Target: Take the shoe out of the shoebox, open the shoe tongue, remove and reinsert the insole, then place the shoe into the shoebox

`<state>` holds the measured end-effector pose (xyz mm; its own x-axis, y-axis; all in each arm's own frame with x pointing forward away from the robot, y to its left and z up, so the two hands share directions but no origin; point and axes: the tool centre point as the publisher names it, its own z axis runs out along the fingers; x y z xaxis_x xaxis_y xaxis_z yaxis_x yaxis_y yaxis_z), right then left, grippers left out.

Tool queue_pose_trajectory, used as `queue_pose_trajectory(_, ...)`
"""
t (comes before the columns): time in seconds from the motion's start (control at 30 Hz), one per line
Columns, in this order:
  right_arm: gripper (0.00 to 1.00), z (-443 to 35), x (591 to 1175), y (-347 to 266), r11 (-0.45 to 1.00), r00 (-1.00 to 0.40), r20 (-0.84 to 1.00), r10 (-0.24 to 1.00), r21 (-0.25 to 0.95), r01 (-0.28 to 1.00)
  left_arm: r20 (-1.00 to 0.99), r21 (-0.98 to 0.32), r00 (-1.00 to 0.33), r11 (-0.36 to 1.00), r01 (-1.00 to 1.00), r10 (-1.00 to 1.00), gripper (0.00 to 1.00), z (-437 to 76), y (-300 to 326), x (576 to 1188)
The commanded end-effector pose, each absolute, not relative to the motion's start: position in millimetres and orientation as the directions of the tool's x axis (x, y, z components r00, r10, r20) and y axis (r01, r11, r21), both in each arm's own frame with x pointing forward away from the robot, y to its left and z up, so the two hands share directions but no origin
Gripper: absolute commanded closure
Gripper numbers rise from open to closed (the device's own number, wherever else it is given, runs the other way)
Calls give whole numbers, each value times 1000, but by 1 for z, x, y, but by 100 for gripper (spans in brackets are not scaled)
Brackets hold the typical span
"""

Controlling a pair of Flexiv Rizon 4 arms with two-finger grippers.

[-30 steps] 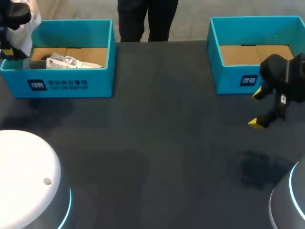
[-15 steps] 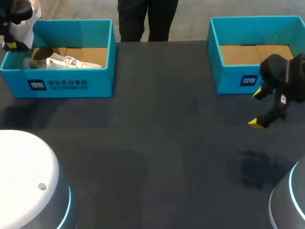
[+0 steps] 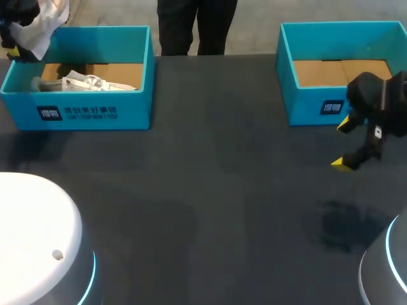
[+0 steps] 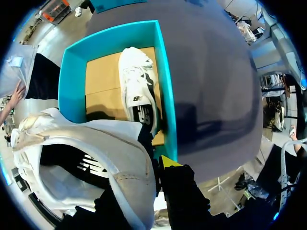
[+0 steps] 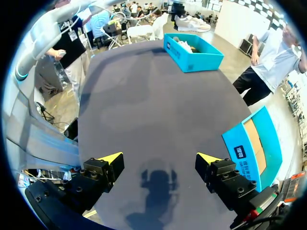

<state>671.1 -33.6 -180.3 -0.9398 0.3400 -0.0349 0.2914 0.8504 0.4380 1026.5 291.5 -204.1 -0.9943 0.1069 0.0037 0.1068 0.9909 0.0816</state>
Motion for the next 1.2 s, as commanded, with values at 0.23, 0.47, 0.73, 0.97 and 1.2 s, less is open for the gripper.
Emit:
queue_pose_trajectory(0.23,0,-181,673,-33,852,-940,-33,340,435,293,8,81,-994,991,108,108,100,-202,292,1028)
queue_pose_trajectory(0.47,0,-181,673,-33,852,-940,-33,340,435,293,18,147,-918,907,395,397,100,-196,304,1032)
queue_pose_trajectory(0.73,0,-181,673,-33,852,-940,-33,340,435,293,1,160,-759,749,643,651,100,-193,330,1045)
queue_pose_trajectory(0.97,0,-181,673,-33,852,-940,-33,340,435,293,82,168,-504,487,857,860,100,-190,345,1065)
queue_pose_trajectory(1.2,0,-181,673,-33,852,-940,-33,340,435,293,181,151,-272,246,957,945,100,-177,349,1088)
